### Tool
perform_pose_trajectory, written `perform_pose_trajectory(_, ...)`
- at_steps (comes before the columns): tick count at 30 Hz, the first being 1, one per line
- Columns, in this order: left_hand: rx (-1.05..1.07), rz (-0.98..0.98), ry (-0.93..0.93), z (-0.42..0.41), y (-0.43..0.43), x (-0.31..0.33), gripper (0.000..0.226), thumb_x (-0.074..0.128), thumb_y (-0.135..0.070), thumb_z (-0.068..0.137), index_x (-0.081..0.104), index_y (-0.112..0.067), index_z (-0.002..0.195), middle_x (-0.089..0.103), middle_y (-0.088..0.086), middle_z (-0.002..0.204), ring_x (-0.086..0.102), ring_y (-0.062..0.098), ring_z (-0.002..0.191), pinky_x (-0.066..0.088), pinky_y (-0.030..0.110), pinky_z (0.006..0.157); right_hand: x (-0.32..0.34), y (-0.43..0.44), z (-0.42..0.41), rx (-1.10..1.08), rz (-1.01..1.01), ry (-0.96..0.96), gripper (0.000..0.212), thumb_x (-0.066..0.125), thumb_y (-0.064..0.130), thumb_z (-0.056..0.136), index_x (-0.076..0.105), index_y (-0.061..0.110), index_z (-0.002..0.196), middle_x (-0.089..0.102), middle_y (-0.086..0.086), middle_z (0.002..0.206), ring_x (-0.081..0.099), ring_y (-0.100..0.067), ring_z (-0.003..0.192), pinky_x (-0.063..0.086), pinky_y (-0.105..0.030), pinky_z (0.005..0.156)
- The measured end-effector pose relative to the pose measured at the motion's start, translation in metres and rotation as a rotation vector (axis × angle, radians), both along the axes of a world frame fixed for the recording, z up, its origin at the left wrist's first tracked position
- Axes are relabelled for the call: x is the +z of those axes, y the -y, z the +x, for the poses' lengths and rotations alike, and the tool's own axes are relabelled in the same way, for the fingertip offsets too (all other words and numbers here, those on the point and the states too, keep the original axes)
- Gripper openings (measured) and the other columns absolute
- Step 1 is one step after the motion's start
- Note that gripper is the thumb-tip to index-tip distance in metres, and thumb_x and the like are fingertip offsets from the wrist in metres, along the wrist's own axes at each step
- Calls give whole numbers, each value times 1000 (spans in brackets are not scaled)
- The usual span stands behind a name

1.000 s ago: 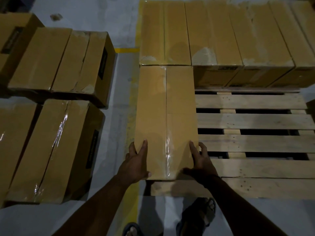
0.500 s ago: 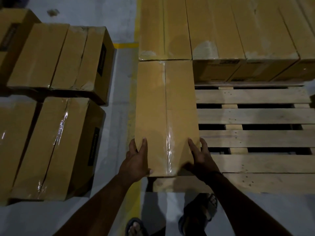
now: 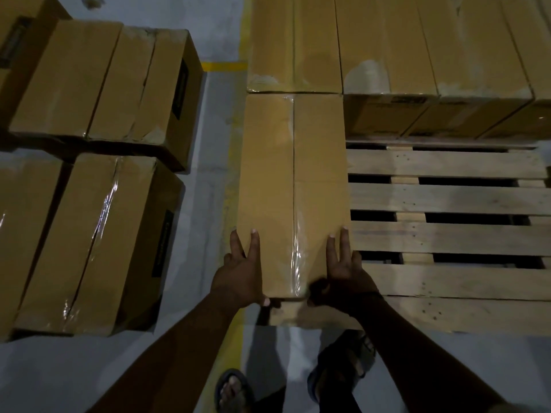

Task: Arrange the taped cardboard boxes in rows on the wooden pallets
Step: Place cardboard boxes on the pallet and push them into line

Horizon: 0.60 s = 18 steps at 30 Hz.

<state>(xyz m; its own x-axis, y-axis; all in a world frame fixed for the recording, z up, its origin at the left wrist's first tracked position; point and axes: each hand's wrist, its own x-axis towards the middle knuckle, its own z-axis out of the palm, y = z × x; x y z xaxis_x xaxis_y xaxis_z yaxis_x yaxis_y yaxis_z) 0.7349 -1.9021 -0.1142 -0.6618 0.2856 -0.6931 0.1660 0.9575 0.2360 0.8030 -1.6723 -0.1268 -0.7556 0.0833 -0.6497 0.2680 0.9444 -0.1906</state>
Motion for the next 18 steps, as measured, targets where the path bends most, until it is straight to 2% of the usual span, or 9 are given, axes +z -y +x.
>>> perform_pose_trajectory(2,-7,5,-2,0,1,-2,161,96,-45,63,-37,-28,152,-40,23,158,17,48,151,41,55,109,-1,1,-1,19,25,-10,154,77,77,63,-28,11,154,-41,-18,157,25,-48,139,41,-52,109)
perform_pose_trajectory(7,37,21,-14,1,4,2,159,96,-49,59,-29,-33,156,-32,15,163,17,46,152,43,57,109,4,3,-3,16,63,43,156,77,79,61,-31,15,154,-42,-16,157,28,-47,138,43,-53,106)
perform_pose_trajectory(10,106,82,-61,2,11,8,149,89,-64,62,-19,-34,159,-23,6,167,17,43,152,42,55,109,14,3,5,47,118,-54,140,60,90,66,-18,21,158,-28,-12,164,21,-42,143,38,-56,109)
perform_pose_trajectory(13,191,158,-136,16,30,23,140,82,-72,65,-13,-36,161,-20,-5,167,21,37,151,44,52,109,25,14,20,12,107,-206,121,44,90,76,-4,19,161,-8,-14,168,18,-41,148,32,-56,113)
perform_pose_trajectory(16,221,187,-181,35,62,37,130,72,-79,71,-9,-35,163,-16,-5,168,27,36,149,45,49,108,37,41,29,-54,47,-345,109,41,83,85,10,13,162,9,-21,167,30,-41,145,40,-55,107)
perform_pose_trajectory(18,277,193,-176,47,88,45,124,67,-81,74,-5,-35,163,-12,-6,169,29,35,149,45,47,108,50,65,26,-80,16,-382,104,41,78,89,8,11,162,7,-20,167,29,-40,146,42,-53,105)
